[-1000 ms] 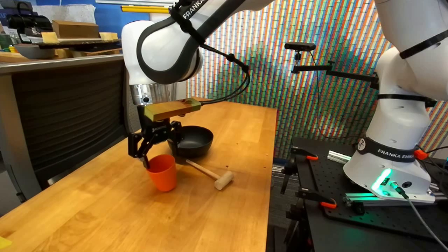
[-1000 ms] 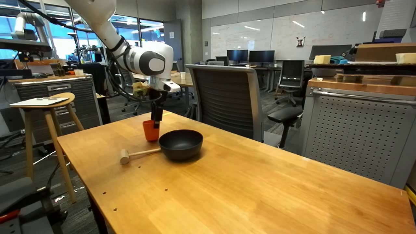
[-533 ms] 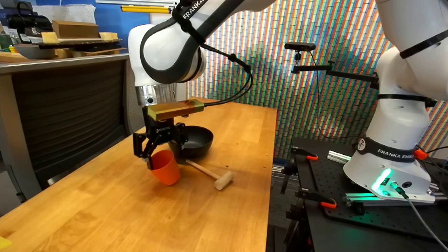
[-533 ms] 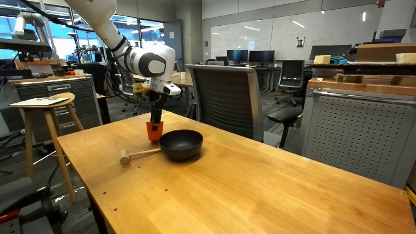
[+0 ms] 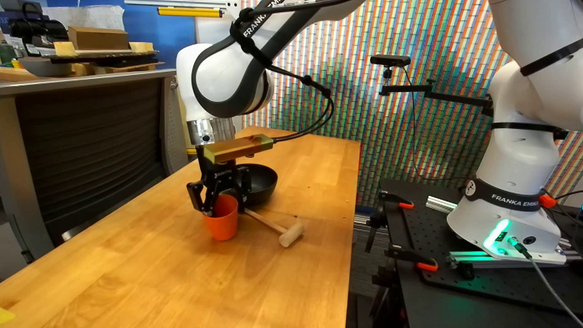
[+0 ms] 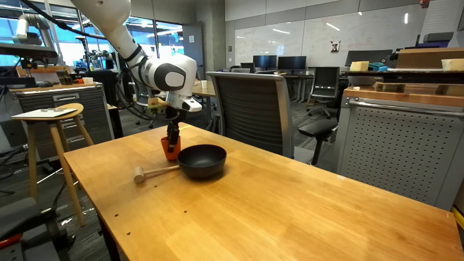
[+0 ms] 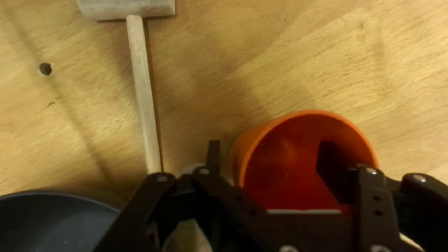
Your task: Put the red cup in the black bowl
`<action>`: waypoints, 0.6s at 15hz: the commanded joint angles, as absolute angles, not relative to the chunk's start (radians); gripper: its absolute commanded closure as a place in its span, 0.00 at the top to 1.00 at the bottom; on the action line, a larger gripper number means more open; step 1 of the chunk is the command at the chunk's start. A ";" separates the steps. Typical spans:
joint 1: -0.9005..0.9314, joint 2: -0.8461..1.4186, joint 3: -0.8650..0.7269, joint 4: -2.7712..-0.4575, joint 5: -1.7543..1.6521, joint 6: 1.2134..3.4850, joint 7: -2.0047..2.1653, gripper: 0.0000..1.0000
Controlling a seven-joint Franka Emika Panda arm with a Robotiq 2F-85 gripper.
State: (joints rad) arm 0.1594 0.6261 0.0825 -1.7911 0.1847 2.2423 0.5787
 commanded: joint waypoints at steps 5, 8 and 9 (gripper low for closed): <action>0.154 0.607 0.082 -1.810 0.243 2.246 0.525 0.13; 0.156 0.609 0.081 -1.808 0.250 2.243 0.517 0.01; 0.157 0.610 0.081 -1.806 0.252 2.239 0.515 0.00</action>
State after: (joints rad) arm 0.1591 0.6260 0.0825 -1.7960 0.2187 2.2427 0.5513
